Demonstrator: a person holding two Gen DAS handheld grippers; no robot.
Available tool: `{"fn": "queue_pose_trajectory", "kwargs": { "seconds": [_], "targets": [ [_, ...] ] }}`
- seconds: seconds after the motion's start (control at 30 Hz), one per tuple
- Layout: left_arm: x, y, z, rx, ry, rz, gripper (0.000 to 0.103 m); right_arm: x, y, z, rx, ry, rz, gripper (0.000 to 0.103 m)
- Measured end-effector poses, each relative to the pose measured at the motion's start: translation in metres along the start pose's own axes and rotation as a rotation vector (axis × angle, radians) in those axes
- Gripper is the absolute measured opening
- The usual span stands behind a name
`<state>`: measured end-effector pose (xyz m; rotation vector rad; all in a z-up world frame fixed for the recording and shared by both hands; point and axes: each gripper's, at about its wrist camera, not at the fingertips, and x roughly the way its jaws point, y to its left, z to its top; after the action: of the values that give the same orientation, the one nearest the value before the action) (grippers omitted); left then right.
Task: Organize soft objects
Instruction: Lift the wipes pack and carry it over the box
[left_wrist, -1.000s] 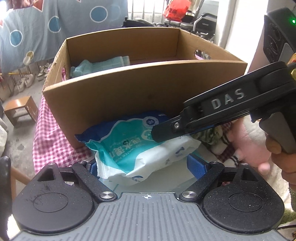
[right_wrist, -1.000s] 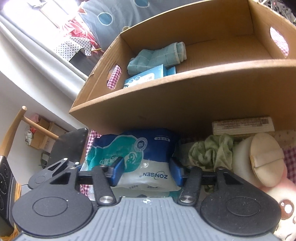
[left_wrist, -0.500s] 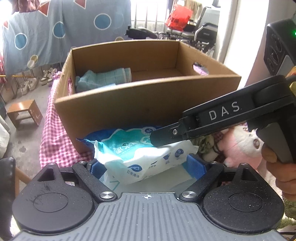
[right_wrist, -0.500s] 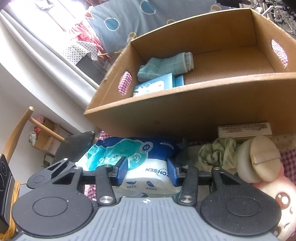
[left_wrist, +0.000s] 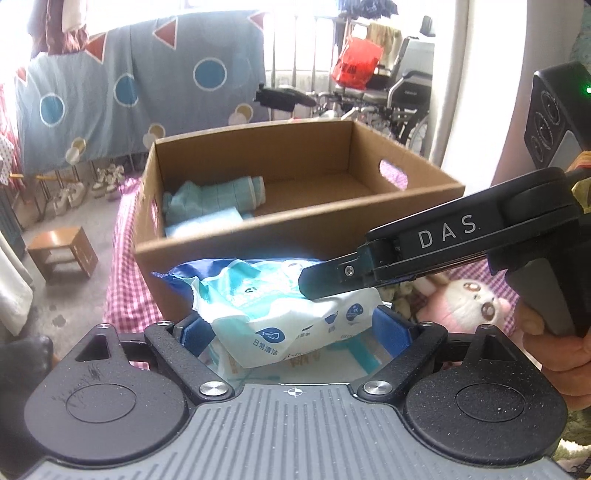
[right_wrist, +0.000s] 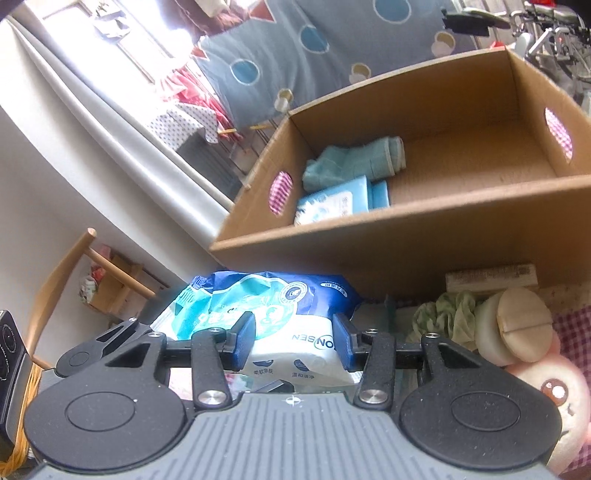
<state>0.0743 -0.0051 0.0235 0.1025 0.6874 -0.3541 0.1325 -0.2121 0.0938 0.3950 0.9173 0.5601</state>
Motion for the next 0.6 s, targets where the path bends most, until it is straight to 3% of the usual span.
{"fn": "queue_pose_trajectory", "kwargs": {
  "seconds": [0.33,0.6],
  "targets": [
    [-0.036,0.0,0.038,-0.008,-0.133,0.004,0.09,-0.038,0.019,0.025,-0.053,-0.109,0.091,0.049],
    [-0.031,-0.002,0.069,0.024,-0.218,0.024,0.09,-0.049,0.029,0.061,-0.114,-0.173,0.1,0.049]
  ]
}}
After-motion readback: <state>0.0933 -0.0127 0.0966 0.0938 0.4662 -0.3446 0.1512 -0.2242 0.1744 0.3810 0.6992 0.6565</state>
